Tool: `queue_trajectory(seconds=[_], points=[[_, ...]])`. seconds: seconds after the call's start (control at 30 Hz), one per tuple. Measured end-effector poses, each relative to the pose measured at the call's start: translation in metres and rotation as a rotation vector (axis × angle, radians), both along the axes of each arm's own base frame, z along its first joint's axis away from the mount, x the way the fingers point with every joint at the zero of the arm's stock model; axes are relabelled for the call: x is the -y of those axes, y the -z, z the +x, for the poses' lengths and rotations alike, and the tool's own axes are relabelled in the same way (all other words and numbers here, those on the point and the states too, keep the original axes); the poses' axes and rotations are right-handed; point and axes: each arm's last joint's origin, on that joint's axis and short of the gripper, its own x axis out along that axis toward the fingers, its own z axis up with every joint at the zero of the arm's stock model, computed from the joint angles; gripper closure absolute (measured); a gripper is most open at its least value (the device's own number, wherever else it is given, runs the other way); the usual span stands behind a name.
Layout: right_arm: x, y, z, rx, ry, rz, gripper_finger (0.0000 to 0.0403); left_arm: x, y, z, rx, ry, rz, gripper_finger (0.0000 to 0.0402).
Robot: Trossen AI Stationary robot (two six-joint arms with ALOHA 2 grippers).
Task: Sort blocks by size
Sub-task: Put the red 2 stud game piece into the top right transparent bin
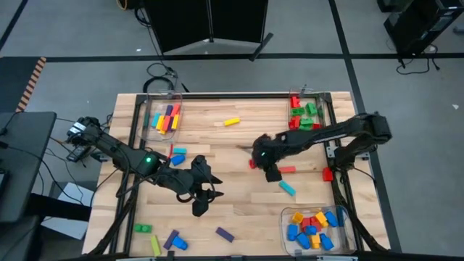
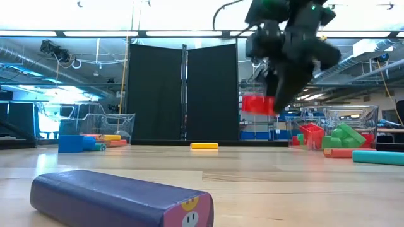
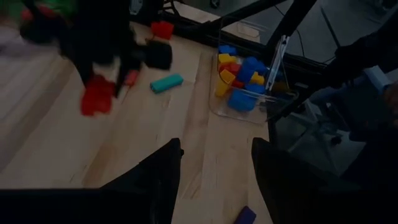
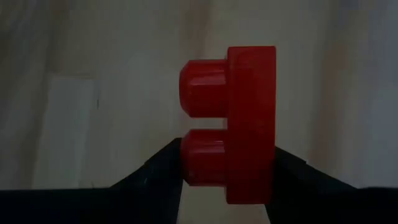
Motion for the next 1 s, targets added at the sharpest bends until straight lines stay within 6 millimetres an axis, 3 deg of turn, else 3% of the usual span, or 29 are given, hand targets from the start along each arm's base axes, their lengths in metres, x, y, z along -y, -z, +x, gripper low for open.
queue_trajectory(seconds=[0.3,0.5,0.6,0.73,0.87,1.0], points=[[0.042,-0.075,-0.052,0.221,0.436,-0.015,0.0227,0.0,0.0,0.0,0.004,-0.007,0.003,0.0198],[0.079,-0.109,-0.102,0.36,0.892,-0.057,0.0227,0.0,0.0,0.0,0.003,-0.008,0.004,0.0198],[0.093,-0.113,-0.128,0.345,1.121,-0.04,0.0227,-0.001,0.0,0.0,0.007,-0.022,0.012,0.0198],[0.105,-0.108,-0.151,0.233,1.301,-0.037,0.0227,-0.002,0.0,0.0,0.014,-0.053,0.03,0.0198],[0.119,-0.097,-0.161,0.1,1.394,-0.028,0.0227,-0.003,-0.001,0.0,0.026,-0.095,0.053,0.0198],[0.133,-0.073,-0.161,0.024,1.442,0.038,0.0227,-0.005,-0.001,0.0,0.04,-0.145,0.08,0.0198]])
